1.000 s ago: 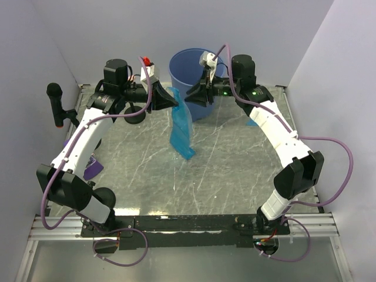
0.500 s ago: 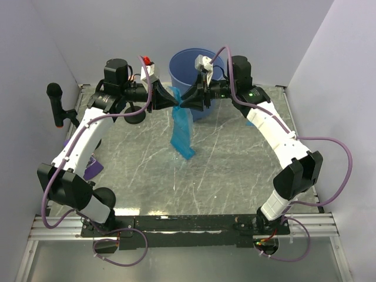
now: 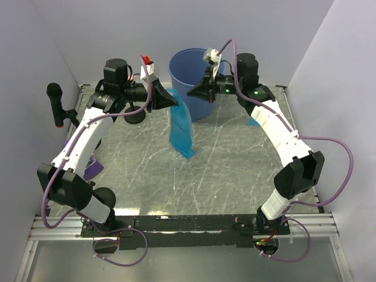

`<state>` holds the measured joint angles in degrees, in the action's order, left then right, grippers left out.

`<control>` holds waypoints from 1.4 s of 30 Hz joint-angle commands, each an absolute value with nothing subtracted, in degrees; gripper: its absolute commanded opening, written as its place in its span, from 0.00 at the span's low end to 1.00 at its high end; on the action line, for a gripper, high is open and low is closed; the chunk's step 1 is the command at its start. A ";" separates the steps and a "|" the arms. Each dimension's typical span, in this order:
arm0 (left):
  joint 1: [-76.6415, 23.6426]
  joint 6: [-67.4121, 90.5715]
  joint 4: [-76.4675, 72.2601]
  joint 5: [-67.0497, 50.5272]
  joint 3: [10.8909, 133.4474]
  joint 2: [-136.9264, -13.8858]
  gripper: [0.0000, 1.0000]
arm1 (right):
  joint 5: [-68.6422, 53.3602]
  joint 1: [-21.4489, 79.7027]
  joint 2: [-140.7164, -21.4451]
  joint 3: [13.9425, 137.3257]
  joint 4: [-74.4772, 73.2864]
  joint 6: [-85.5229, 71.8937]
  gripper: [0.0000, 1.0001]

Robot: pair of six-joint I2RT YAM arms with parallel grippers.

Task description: Put the trash bags into the trash bin

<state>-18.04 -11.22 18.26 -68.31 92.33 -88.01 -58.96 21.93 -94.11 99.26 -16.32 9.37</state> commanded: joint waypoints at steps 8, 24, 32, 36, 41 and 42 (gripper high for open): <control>-17.49 -9.23 16.26 -69.00 92.90 -86.92 0.01 | -66.77 18.89 -92.02 95.63 -5.64 1.16 0.46; -17.49 -10.46 17.22 -69.70 93.69 -88.15 0.01 | -67.94 23.47 -95.53 99.05 -5.10 0.97 0.55; -17.49 -9.41 15.65 -69.35 93.25 -88.24 0.01 | -68.81 24.52 -96.77 100.55 -5.10 0.53 0.51; -17.49 -9.32 15.65 -69.26 93.34 -88.51 0.01 | -69.96 24.70 -96.77 100.11 -4.31 0.18 0.38; -17.49 -9.05 15.82 -68.03 93.25 -88.59 0.01 | -71.90 24.61 -95.98 100.11 -4.04 0.18 0.00; -17.49 -8.97 15.91 -67.59 93.16 -88.51 0.01 | -70.76 24.35 -95.63 100.19 -4.65 0.18 0.00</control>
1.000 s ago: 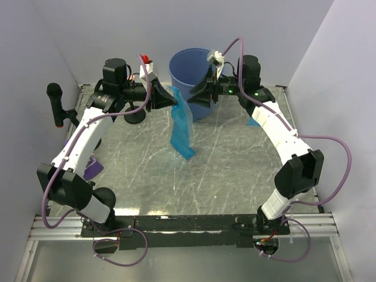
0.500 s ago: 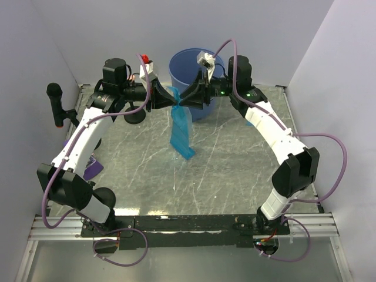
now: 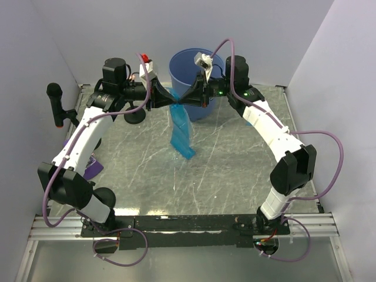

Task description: Put the trash bags into the trash bin

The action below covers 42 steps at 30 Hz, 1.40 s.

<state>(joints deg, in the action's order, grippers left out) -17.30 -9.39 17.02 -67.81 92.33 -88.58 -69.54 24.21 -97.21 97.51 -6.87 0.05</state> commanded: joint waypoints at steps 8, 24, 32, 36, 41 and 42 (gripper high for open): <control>-17.49 -8.53 16.00 -66.80 91.41 -87.72 0.01 | -64.87 19.87 -94.04 97.82 -1.58 -7.55 0.00; -17.40 -9.75 18.45 -56.98 92.99 -87.19 0.01 | -46.86 17.75 -92.46 96.33 -12.12 2.80 0.00; -16.96 -8.71 15.92 -41.32 91.06 -85.61 0.01 | -43.77 16.08 -88.60 93.17 -14.41 5.89 0.00; -16.88 -5.72 13.28 -37.19 89.30 -84.73 0.01 | -43.24 14.95 -85.96 91.32 -15.47 7.12 0.00; -16.70 -3.17 11.43 -36.47 87.89 -83.94 0.01 | -44.99 13.89 -83.59 88.77 -15.56 7.91 0.00; -16.61 -2.99 11.08 -37.69 87.63 -83.94 0.01 | -46.57 13.80 -83.24 88.33 -15.21 8.08 0.00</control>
<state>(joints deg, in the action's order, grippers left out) -17.04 -6.11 14.98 -38.94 88.27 -86.43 -44.84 14.66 -87.11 89.69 -15.77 6.26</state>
